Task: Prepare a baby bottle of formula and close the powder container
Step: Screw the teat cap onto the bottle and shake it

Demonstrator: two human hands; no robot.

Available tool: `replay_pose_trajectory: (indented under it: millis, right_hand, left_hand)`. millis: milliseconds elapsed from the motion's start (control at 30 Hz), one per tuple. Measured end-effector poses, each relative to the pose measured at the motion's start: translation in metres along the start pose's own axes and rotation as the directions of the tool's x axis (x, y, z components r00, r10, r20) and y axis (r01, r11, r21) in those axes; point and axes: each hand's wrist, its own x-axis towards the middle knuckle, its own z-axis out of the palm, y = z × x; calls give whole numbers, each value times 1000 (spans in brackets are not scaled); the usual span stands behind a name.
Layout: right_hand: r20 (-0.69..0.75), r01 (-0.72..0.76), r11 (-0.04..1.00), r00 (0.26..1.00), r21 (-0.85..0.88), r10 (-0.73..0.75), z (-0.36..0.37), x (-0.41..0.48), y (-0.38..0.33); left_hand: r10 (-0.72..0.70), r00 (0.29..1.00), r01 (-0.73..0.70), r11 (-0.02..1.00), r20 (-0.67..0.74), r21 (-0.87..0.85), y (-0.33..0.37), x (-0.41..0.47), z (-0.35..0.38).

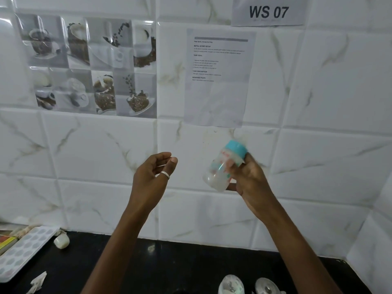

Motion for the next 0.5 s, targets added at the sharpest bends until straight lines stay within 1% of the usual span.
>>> replay_pose_trajectory:
  millis: [33, 67, 133, 167, 200, 233, 300, 333, 367, 400, 467, 500]
  right_hand:
    - [23, -6, 1000, 1000, -31, 7, 0, -1, 0]
    - [10, 15, 1000, 1000, 17, -15, -1, -1, -1]
    - [-87, 86, 964, 994, 250, -66, -3, 1, -3]
    - [-136, 128, 935, 987, 330, -87, -4, 3, -4]
    - [-160, 149, 928, 982, 340, -99, -4, 4, -4]
    - [-148, 142, 948, 984, 286, -103, -2, 3, -3]
    - [-39, 81, 993, 996, 85, -78, -1, 0, 4]
    - [5, 57, 998, 998, 17, -57, -1, -1, 4]
    - [9, 58, 998, 998, 14, -58, -1, -1, 3]
    - [-16, 77, 994, 997, 81, -76, -2, -1, 1]
    - [-124, 141, 944, 986, 297, -108, -3, 2, -5]
    - [-171, 168, 922, 979, 349, -113, -2, 4, -7]
  left_hand:
    - [0, 1000, 0, 1000, 2, 0, 0, 0, 1]
    - [1, 1000, -1, 1000, 4, 0, 0, 0, 1]
    - [6, 1000, -6, 1000, 10, 2, 0, -1, 2]
    - [9, 1000, -9, 1000, 11, 5, 0, -1, 1]
    - [10, 1000, -10, 1000, 10, 6, 0, -1, 0]
    - [8, 1000, -8, 1000, 7, 6, 0, -1, -1]
    - [4, 1000, -4, 1000, 1, 1, 1, 0, -1]
    - [2, 1000, -2, 1000, 1, -1, 1, 1, 0]
    - [3, 1000, -3, 1000, 2, -2, 2, 1, 0]
    - [5, 1000, -5, 1000, 5, -3, 2, 1, 1]
    - [10, 1000, -10, 1000, 10, -4, 2, 0, 2]
    - [12, 1000, -12, 1000, 8, -3, 2, 0, 1]
